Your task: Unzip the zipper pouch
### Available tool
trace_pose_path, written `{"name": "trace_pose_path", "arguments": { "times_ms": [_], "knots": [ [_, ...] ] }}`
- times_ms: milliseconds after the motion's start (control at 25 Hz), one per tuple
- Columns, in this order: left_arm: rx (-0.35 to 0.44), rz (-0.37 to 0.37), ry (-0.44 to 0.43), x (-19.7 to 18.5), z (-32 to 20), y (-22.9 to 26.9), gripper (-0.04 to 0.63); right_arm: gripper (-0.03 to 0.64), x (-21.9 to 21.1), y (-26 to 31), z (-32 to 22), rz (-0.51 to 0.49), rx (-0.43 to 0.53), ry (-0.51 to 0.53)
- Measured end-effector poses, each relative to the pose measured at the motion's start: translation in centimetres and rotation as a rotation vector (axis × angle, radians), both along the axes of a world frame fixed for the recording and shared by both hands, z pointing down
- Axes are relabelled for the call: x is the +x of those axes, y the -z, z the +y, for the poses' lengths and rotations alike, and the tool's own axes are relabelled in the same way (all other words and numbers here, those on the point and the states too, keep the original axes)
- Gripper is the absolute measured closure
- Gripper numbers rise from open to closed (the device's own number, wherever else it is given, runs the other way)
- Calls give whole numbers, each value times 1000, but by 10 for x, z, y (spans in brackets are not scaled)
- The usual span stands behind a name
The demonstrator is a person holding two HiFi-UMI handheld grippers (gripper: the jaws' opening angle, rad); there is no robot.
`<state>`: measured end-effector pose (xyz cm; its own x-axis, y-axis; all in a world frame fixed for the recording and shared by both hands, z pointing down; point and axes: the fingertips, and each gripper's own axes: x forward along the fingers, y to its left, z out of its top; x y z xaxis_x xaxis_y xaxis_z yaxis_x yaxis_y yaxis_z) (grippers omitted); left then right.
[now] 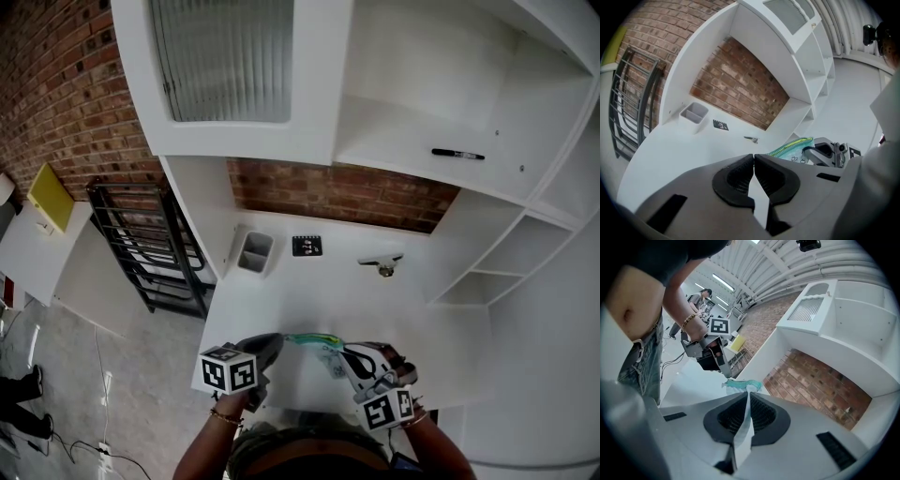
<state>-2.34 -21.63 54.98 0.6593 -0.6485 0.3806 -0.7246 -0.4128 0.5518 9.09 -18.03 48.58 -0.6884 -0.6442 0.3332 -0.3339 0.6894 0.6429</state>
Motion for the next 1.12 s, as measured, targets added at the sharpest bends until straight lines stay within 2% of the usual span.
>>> {"name": "trace_pose_path", "arguments": {
  "times_ms": [240,840,1120],
  "knots": [
    [-2,-20,20,-7,-2,-2,588,609,5,1,-4,-11,-4,-20],
    [-1,17,27,-3,-4,-8,587,609,15,-2,-16,14,24,-45],
    [52,-12,52,-6,-2,-4,586,609,17,-2,-17,24,26,-52]
  ]
}}
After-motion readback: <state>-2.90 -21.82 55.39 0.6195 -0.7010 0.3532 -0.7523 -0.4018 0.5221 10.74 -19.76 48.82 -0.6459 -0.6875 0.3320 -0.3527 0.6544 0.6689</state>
